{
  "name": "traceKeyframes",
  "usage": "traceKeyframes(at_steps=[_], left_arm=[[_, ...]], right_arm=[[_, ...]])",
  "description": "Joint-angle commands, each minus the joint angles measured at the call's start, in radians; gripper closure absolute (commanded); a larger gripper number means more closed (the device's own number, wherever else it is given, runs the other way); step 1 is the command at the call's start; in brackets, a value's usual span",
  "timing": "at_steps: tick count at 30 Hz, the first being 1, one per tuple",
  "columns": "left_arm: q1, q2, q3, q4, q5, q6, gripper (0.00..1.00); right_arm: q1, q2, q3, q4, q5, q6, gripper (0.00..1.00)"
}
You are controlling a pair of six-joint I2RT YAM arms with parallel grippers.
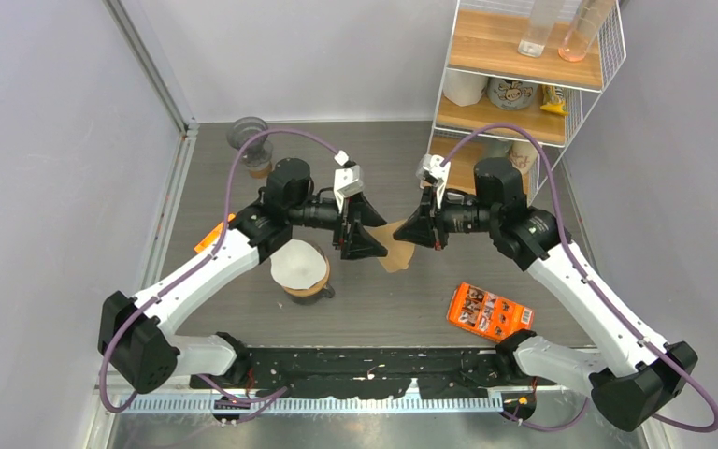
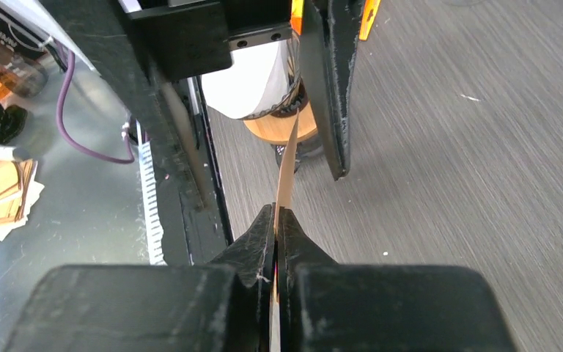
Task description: Place the coffee filter in the dripper
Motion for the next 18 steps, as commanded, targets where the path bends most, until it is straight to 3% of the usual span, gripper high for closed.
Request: traceKeyframes(at_steps=[1,5,8,9,11,12,13,14,16,18], left_arm=[[0.002,0.013,0.007,-0.032,0.015,0.029,0.33],[0.002,0.034,0.037,-0.073,0.014,0.041,0.65],[0.002,0.031,0.035,-0.058,0.002,0.023,0.99],[0.003,0.027,0.034,-0.052,-0.013,0.012,1.0],[0.002,0.016,0.028,-0.034,-0.034,-0.005,1.0],[0.002,0.01,0.021,-0.016,-0.041,-0.015,1.0],[0.002,0.002,0.013,0.003,-0.049,-0.029,1.0],[0.004,-0.006,0.002,0.026,-0.055,-0.04,1.0],[0.01,-0.021,-0.01,0.045,-0.059,-0.054,1.0],[0.022,-0.036,-0.025,0.091,-0.062,-0.074,1.0]], right_arm=[[0.017,0.024,0.08,-0.046,-0.005,-0.067,0.95],[0.029,0.037,0.108,-0.075,0.014,-0.095,0.95],[0.031,0.036,0.117,-0.079,0.074,-0.071,0.94],[0.03,0.029,0.112,-0.072,0.098,-0.059,0.93],[0.031,0.013,0.1,-0.041,0.191,-0.02,0.73],[0.03,-0.004,0.092,-0.028,0.264,0.016,0.5],[0.029,-0.014,0.071,-0.003,0.304,0.035,0.41],[0.028,-0.037,0.056,0.012,0.376,0.081,0.24],[0.027,-0.084,-0.001,0.051,0.489,0.14,0.02],[0.016,-0.141,-0.071,0.078,0.599,0.2,0.04]])
